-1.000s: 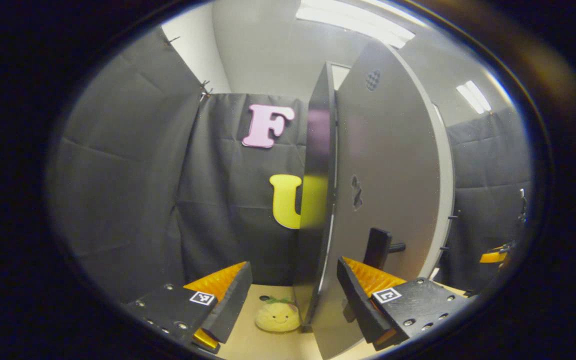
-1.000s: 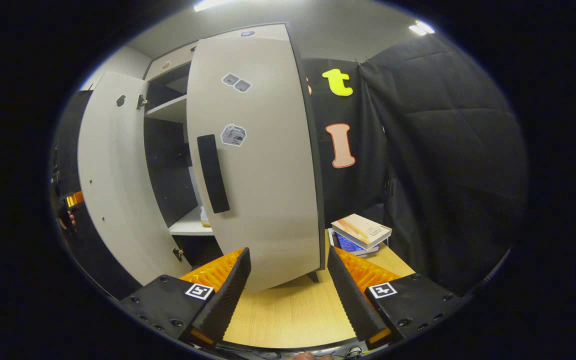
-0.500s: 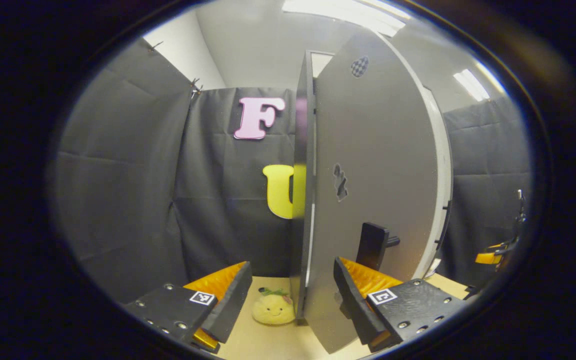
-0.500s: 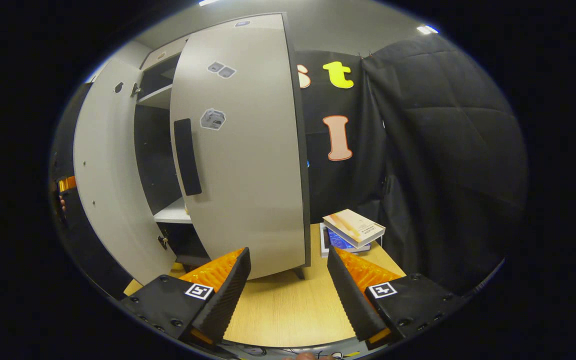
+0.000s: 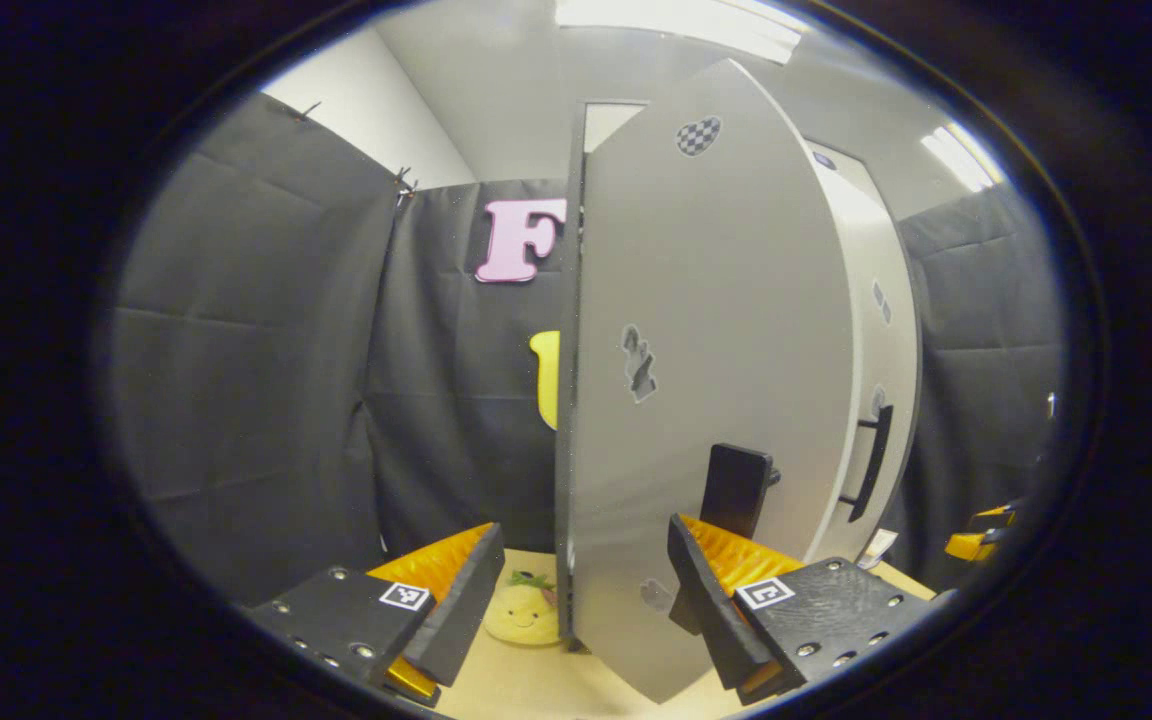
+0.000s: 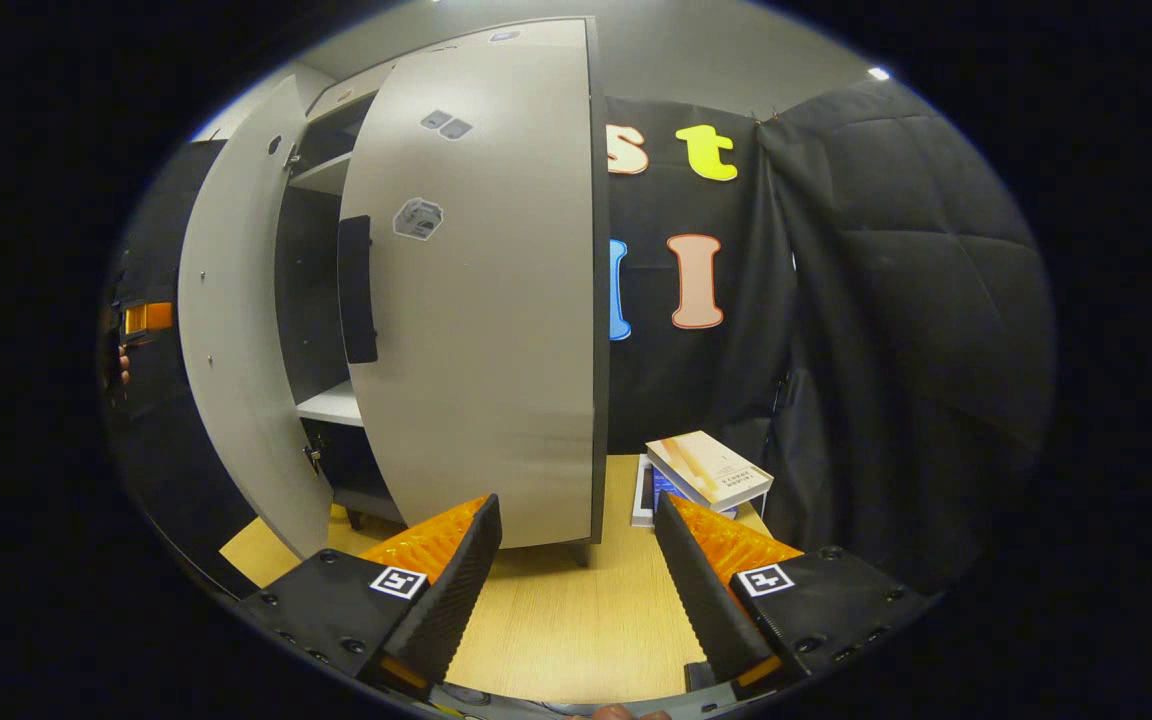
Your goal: Grab one shoe with the right hand and put it into the shoe cabinet, grab the other shoe with the left hand and put it into the shoe cabinet; then close the right door with the right hand and the left door with the left hand.
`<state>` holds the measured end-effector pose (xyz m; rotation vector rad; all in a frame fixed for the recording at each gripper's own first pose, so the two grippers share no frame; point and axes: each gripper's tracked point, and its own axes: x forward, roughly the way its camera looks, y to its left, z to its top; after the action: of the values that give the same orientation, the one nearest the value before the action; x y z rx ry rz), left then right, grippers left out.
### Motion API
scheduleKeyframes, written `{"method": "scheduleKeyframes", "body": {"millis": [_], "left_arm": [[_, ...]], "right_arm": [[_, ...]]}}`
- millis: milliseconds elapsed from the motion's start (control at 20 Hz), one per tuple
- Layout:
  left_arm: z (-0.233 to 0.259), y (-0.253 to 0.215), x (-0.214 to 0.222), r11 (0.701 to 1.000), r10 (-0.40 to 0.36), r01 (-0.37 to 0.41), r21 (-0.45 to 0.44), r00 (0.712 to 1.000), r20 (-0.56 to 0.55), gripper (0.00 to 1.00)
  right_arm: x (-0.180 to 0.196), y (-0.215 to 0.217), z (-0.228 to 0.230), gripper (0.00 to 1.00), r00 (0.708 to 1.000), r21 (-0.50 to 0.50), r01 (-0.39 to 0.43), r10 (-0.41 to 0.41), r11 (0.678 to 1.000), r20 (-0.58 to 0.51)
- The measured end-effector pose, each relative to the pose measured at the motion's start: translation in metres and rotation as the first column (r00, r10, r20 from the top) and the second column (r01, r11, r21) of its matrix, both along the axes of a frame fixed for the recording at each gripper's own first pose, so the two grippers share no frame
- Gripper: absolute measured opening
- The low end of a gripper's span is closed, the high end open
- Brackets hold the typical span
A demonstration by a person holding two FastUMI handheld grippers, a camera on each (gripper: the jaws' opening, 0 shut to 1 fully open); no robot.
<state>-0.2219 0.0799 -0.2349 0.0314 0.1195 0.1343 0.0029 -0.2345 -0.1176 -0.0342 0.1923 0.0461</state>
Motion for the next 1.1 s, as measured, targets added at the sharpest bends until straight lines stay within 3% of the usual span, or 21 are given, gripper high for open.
{"method": "scheduleKeyframes", "body": {"millis": [100, 200, 450, 550, 600, 650, 850, 900, 950, 1000, 1050, 1100], "left_arm": [[-0.004, -0.026, 0.012, 0.999, 0.015, -0.015, -0.03, 1.0, 0.014, 0.94], [-0.013, -0.049, 0.02, 0.996, 0.034, -0.032, -0.08, 0.999, 0.025, 1.0], [-0.02, -0.09, 0.017, 0.999, 0.031, -0.03, -0.039, 0.999, 0.014, 0.94], [-0.011, -0.093, 0.017, 1.0, 0.021, -0.021, -0.016, 1.0, 0.01, 0.9], [-0.006, -0.095, 0.018, 1.0, 0.019, -0.019, -0.006, 1.0, 0.014, 0.89], [-0.003, -0.098, 0.015, 1.0, 0.017, -0.017, -0.001, 1.0, 0.02, 1.0], [0.003, -0.093, -0.005, 1.0, 0.024, -0.024, -0.004, 0.999, 0.04, 1.0], [0.006, -0.092, -0.01, 0.999, 0.034, -0.034, -0.003, 0.998, 0.051, 1.0], [0.013, -0.088, -0.017, 0.999, 0.047, -0.047, -0.001, 0.996, 0.076, 1.0], [0.015, -0.086, -0.026, 0.998, 0.057, -0.058, 0.0, 0.993, 0.101, 0.94], [0.019, -0.083, -0.036, 0.998, 0.06, -0.061, 0.0, 0.991, 0.117, 0.97], [0.024, -0.081, -0.048, 0.998, 0.067, -0.067, 0.001, 0.989, 0.132, 0.99]], "right_arm": [[0.001, -0.007, 0.001, 0.97, 1.0, 0.02, -0.003, 0.003, 1.0, 0.004], [-0.001, -0.015, 0.003, 0.96, 1.0, 0.03, -0.002, 0.002, 1.0, 0.016], [-0.007, -0.034, 0.008, 0.97, 0.999, 0.046, 0.006, -0.008, 0.999, 0.036], [-0.009, -0.037, 0.009, 0.97, 0.999, 0.053, 0.004, -0.006, 0.999, 0.038], [-0.008, -0.037, 0.011, 0.92, 0.999, 0.052, 0.005, -0.007, 0.999, 0.044], [-0.008, -0.037, 0.015, 0.96, 0.999, 0.049, 0.004, -0.007, 0.999, 0.054], [-0.006, -0.029, 0.035, 0.93, 0.994, 0.053, 0.013, -0.019, 0.998, 0.111], [-0.004, -0.027, 0.044, 0.97, 0.991, 0.06, 0.017, -0.025, 0.998, 0.134], [-0.002, -0.022, 0.052, 0.92, 0.988, 0.06, 0.011, -0.02, 0.998, 0.153], [-0.001, -0.018, 0.057, 0.92, 0.986, 0.051, 0.008, -0.016, 0.999, 0.164], [-0.001, -0.015, 0.063, 0.96, 0.984, 0.036, 0.005, -0.012, 0.999, 0.175], [0.0, -0.013, 0.07, 0.92, 0.982, 0.023, 0.003, -0.007, 1.0, 0.191]]}}
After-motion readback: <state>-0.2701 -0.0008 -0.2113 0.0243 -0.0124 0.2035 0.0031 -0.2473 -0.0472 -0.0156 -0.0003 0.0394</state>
